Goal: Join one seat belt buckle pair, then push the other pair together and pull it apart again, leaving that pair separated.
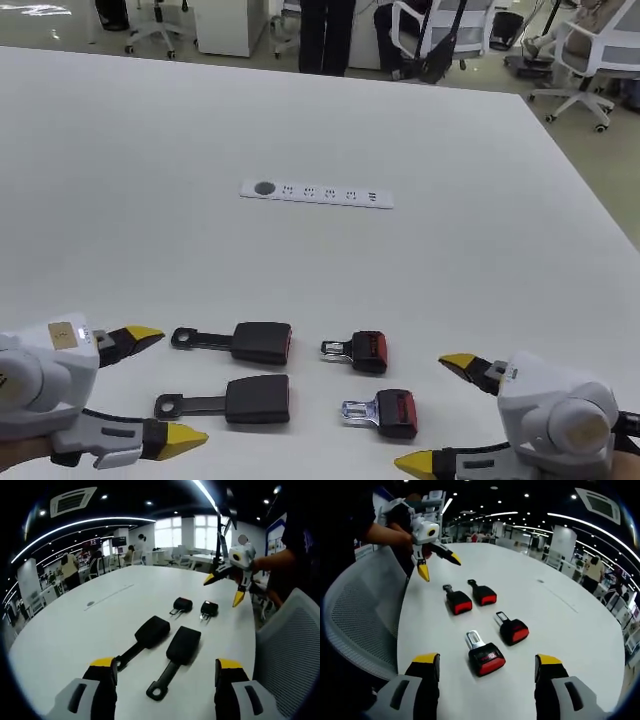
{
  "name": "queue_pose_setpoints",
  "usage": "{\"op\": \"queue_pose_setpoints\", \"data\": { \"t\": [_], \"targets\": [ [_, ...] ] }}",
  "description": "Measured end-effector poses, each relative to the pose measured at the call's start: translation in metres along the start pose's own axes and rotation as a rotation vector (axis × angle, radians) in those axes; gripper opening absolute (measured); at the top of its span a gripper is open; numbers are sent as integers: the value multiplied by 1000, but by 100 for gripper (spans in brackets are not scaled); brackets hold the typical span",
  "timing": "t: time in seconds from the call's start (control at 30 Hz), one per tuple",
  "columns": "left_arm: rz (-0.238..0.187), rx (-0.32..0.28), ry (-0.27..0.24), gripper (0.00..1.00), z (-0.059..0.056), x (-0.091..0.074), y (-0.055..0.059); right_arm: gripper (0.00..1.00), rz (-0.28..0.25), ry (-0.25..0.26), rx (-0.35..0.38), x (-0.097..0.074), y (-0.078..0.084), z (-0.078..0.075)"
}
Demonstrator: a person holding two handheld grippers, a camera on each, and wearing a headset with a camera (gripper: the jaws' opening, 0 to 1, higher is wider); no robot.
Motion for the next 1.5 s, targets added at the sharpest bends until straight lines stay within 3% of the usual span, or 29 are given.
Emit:
{"op": "queue_pose_setpoints", "data": {
  "t": [0.43,0.73,0.97,1.3,1.5],
  "targets": [
    [77,62,78,67,-5,21,-1,58,53,-62,-78,7,0,-3],
    [138,126,148,59,-8,41,0,52,109,-123,-132,15,4,-6],
    [210,178,210,55,-18,50,3,46,163,-187,-196,27,10,-4],
    [275,253,250,45,-22,62,5,38,220,-248,-256,35,11,-5],
    [298,258,260,42,-21,70,3,36,260,-279,-285,40,18,-6]
  ]
}}
Point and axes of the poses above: the centre of the closed fingertips' face, and the gripper's own axes: x roughly forward along the fingers, z roughly to its left, y roughly out of its underside, the point moved 3 cm from there along -x, roughly backward along the fingers, and after that the axes turned 1 degree about z, right-handed, at the moved point
